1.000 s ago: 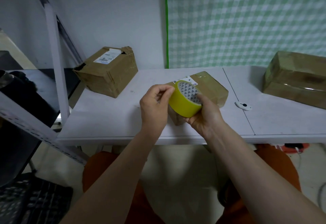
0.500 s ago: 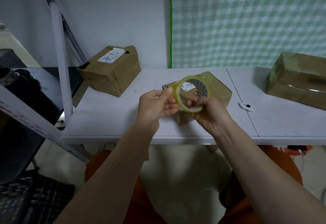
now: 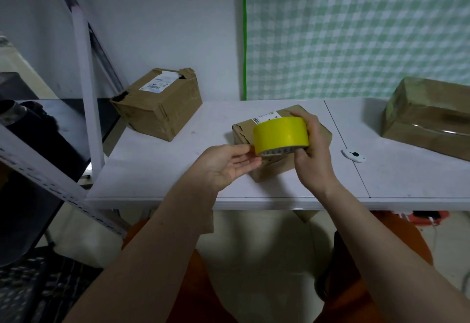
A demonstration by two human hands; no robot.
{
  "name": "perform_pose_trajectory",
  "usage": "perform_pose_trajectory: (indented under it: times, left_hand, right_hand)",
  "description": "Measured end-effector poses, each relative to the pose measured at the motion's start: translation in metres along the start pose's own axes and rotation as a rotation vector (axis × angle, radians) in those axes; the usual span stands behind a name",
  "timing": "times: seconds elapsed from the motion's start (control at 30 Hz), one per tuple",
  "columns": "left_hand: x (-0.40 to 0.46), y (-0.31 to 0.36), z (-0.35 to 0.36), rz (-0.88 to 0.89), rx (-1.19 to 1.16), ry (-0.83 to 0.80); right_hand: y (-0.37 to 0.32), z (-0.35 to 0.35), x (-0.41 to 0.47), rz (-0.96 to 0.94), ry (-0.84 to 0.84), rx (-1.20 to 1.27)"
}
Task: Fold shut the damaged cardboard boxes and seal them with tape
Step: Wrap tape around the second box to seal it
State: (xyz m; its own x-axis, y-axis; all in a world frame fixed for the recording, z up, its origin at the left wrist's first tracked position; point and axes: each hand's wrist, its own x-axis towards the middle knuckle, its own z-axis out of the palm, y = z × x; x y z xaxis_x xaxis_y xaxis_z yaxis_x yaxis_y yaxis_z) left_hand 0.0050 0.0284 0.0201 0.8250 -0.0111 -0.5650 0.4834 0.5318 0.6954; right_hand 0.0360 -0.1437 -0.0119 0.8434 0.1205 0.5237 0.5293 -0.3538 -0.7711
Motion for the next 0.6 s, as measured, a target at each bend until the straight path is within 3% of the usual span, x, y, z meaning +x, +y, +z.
perform_pose_trajectory:
  times: [0.27, 0.37, 0.47, 0.53, 0.6]
  left_hand:
    - [0.005, -0.015, 0.008, 0.088, 0.03, 0.077]
    - [0.01, -0.017, 0.009, 0.198, 0.135, 0.173]
    - [0.016, -0.016, 0.004, 0.382, 0.388, 0.31]
    - [0.018, -0.015, 0.001, 0.52, 0.552, 0.328]
    - [0.016, -0.014, 0.001, 0.641, 0.714, 0.305]
  right_hand:
    - [0.008, -0.005, -0.007, 0.001, 0.007, -0.036]
    - [0.014, -0.01, -0.007, -0.044, -0.129, -0.072]
    - [0.005, -0.009, -0.008, -0.14, -0.294, -0.239]
    - [-0.002, -0.005, -0.008, -0.259, -0.411, -0.399]
    - [-0.01, -0.003, -0.01, -0.223, -0.515, -0.414]
